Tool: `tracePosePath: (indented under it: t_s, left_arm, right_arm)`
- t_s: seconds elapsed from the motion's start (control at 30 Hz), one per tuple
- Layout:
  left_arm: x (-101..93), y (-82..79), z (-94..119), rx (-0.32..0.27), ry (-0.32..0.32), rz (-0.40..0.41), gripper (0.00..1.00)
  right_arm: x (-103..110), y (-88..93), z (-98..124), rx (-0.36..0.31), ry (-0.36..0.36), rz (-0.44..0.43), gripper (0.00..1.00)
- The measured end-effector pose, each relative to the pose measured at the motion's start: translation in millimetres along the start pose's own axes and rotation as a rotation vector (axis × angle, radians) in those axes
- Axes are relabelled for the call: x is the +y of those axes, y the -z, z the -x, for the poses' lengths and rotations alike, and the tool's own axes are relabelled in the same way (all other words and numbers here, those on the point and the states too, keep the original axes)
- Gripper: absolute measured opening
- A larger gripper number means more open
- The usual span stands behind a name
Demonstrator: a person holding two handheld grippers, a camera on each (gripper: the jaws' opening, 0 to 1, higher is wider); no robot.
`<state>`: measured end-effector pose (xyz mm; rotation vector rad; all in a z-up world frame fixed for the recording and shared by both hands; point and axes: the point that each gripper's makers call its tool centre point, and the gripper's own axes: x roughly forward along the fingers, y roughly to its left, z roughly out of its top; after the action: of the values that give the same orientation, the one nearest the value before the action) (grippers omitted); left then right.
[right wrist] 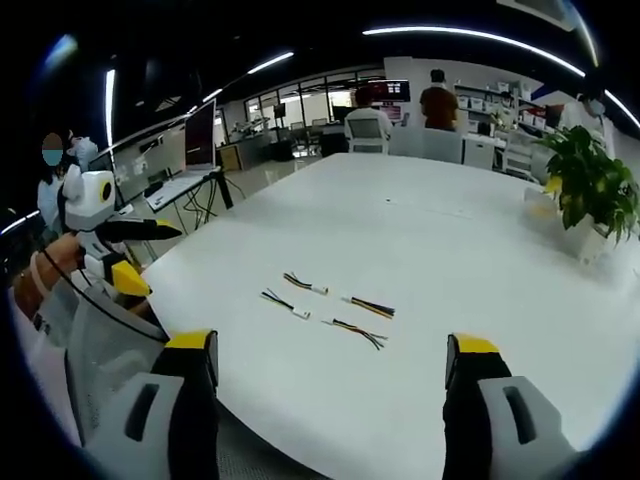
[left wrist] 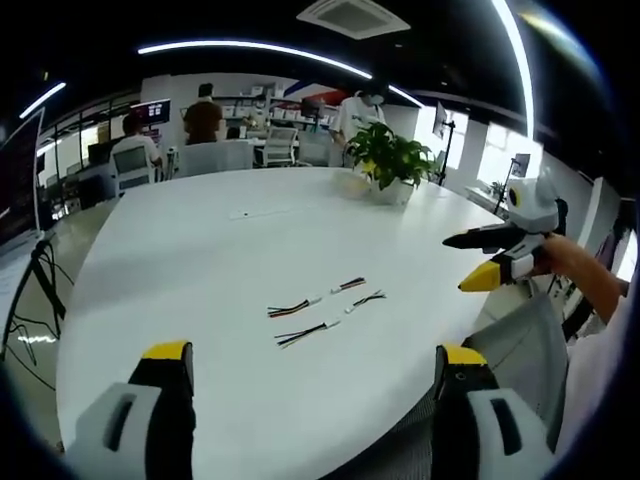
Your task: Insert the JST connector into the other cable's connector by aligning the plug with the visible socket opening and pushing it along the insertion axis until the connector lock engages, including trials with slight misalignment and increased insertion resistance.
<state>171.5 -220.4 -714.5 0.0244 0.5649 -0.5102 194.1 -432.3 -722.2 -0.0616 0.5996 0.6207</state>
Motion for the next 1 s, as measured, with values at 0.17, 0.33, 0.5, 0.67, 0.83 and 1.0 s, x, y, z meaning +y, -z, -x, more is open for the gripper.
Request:
tracePosePath:
  t_s: [0.17, 0.33, 0.5, 0.67, 0.83, 1.0]
  left_arm:
    - [1.3, -3.2, -0.8, -0.005, 0.002, -0.008, 0.98]
    - [5.3, -3.6, -4.8, 0.001, -0.002, -0.015, 0.98]
    - [5.2, -4.3, -9.3, 0.007, 0.007, -0.011, 0.97]
    - [3.7, -9.9, -15.9, 0.019, 0.02, -0.036, 0.97]
    - [3.0, -19.2, -22.3, 0.012, 0.026, -0.052, 0.97]
    - [1.2, -25.1, -29.9, 0.007, 0.04, -0.066, 0.96]
  right_arm:
    - [-1.9, -2.8, -0.7, -0.009, -0.007, 0.003, 0.91]
    - [-5.8, -5.6, -3.3, -0.007, -0.01, 0.013, 0.89]
    - [-10.3, -8.1, -6.7, 0.002, -0.01, 0.031, 0.87]
    - [-12.3, -13.3, -12.9, 0.004, -0.024, 0.045, 0.86]
    - [-13.6, -19.1, -18.7, -0.003, -0.04, 0.041, 0.84]
    - [-13.1, -23.6, -23.7, -0.012, -0.059, 0.038, 0.83]
